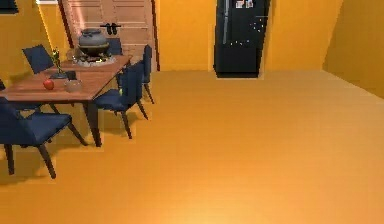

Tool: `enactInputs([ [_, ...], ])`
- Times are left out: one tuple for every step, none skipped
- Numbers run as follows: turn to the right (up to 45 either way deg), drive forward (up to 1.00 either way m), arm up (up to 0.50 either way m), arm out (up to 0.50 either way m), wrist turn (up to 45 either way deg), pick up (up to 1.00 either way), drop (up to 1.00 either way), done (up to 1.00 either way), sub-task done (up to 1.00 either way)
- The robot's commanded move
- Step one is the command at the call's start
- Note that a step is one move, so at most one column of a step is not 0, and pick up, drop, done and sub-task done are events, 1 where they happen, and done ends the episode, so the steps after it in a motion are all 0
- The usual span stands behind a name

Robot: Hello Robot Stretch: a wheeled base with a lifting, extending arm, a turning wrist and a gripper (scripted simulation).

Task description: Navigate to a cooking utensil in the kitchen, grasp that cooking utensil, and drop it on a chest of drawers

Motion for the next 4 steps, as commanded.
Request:
enactInputs([
  [0.0, 0.05, 0.0, 0.0, 0.0, 0.0, 0.0, 0.0, 0.0],
  [45.0, 0.0, 0.0, 0.0, 0.0, 0.0, 0.0, 0.0, 0.0],
  [24.0, 0.0, 0.0, 0.0, 0.0, 0.0, 0.0, 0.0, 0.0],
  [0.0, 1.0, 0.0, 0.0, 0.0, 0.0, 0.0, 0.0, 0.0],
])
